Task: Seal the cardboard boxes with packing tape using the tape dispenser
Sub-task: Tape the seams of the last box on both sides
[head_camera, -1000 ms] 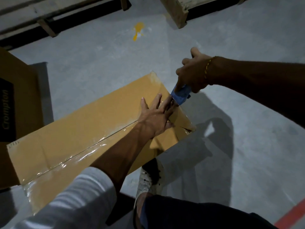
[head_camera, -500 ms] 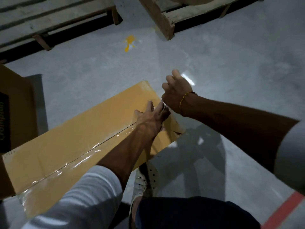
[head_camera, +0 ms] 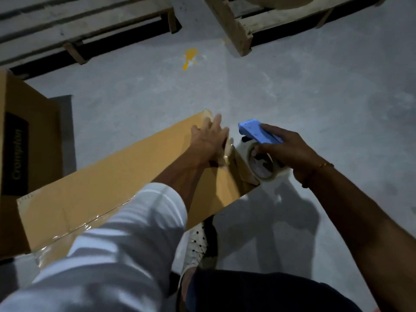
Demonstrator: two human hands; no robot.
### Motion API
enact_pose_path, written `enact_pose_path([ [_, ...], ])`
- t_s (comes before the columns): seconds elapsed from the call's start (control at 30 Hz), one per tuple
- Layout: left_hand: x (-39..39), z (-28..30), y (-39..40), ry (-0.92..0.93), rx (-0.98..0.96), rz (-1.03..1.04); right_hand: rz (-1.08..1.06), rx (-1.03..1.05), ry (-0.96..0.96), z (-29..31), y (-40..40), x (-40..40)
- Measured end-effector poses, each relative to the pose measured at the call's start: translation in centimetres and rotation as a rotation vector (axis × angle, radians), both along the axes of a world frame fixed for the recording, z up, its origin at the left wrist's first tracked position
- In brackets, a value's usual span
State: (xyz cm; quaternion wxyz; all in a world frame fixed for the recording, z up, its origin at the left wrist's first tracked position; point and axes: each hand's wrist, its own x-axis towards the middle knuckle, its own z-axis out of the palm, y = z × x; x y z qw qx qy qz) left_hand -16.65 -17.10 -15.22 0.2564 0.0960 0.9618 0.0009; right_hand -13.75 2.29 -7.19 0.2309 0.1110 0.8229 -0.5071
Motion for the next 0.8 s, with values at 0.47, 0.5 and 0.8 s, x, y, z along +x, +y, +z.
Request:
enact_pose_path([
  [0.47,26.3,-1.3,-26.3,0.302,-0.039,0.948,0.501,-0.147,-0.005,6.1,-12.8,4.1],
  [0.5,28.1,-1.1,-27.1,0.308,-0.023,1.033,0.550,-0.154,-0.009,6.5,-14.0,4.6],
  [0.8,36.7,-0.3,-23.7,0.089,0.454,1.621,0.762,-0.201,-0.026,9.7,-20.8,12.1],
])
